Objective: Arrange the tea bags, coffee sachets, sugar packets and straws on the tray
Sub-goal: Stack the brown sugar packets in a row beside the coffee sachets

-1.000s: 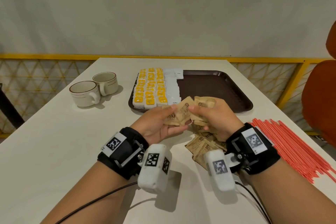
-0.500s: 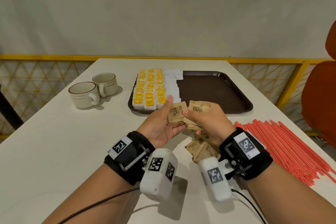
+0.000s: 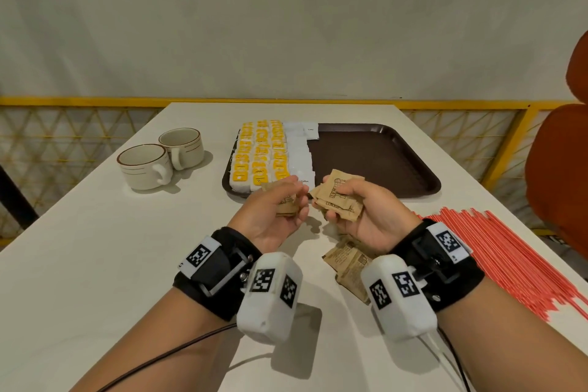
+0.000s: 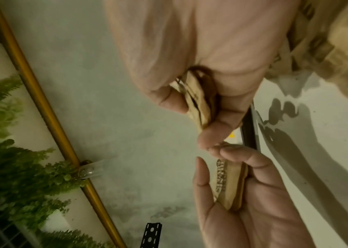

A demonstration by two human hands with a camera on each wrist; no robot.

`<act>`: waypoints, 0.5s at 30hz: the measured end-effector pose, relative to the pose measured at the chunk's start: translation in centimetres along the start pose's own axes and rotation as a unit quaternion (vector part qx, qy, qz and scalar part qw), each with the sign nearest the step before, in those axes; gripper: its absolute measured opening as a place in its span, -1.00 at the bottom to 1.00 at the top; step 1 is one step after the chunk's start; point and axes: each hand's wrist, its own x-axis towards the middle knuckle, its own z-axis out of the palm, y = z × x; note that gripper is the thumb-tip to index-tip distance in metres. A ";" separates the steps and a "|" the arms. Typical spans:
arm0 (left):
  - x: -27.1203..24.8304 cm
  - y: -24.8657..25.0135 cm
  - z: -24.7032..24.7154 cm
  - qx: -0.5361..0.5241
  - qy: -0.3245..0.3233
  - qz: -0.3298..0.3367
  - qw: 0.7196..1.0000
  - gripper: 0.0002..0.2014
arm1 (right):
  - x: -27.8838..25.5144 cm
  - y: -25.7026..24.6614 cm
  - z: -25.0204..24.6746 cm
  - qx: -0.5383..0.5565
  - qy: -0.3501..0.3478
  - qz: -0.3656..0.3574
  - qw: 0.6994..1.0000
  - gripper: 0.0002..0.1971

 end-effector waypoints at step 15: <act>-0.4 -1.0 0.0 0.201 -0.020 0.095 0.975 -0.73 | 0.6 1.1 -0.6 -0.136 0.010 -0.097 0.986 -0.74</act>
